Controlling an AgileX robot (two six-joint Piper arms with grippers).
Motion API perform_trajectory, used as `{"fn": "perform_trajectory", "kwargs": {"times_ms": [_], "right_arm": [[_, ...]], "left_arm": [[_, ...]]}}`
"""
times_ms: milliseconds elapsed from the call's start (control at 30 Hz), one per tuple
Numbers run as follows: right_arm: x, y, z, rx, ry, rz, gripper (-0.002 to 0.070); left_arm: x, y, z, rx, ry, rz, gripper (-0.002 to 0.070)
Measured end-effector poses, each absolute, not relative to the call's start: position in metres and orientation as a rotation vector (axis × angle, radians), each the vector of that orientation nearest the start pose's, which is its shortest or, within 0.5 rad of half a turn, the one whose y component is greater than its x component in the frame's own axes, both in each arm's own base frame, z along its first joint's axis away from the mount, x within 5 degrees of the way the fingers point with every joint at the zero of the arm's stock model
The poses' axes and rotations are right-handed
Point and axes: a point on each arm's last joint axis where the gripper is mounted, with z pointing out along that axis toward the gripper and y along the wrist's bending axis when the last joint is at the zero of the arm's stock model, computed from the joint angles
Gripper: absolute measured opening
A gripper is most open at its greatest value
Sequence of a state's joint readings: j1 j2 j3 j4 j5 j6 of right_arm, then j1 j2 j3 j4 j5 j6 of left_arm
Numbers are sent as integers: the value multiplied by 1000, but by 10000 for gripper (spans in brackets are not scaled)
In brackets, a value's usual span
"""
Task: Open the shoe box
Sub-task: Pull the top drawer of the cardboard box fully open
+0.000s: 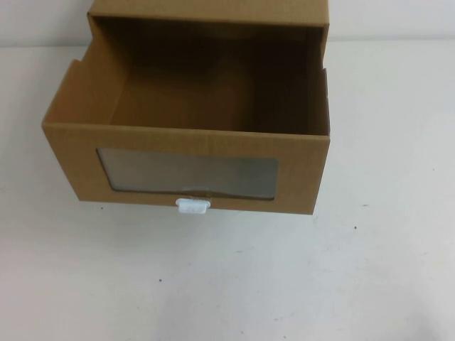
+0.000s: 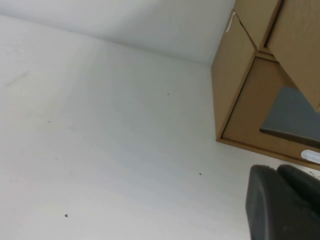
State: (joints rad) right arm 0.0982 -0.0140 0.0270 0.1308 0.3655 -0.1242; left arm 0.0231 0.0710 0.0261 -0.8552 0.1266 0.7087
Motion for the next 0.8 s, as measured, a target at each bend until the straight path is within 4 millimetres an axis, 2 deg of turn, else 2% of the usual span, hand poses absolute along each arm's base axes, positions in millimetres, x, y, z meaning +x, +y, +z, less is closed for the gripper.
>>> {"fn": "perform_trajectory", "kwargs": {"times_ms": [433, 533, 800], "right_arm": [[52, 9, 172, -124, 1856, 112, -18], [52, 9, 172, -124, 1856, 112, -18], [52, 10, 172, -123, 1856, 114, -18]], "left_arm": [[62, -7, 193, -64, 1665, -168, -6], [60, -7, 192, -4, 1663, -113, -6], [56, -1, 189, 14, 1679, 8, -6]]}}
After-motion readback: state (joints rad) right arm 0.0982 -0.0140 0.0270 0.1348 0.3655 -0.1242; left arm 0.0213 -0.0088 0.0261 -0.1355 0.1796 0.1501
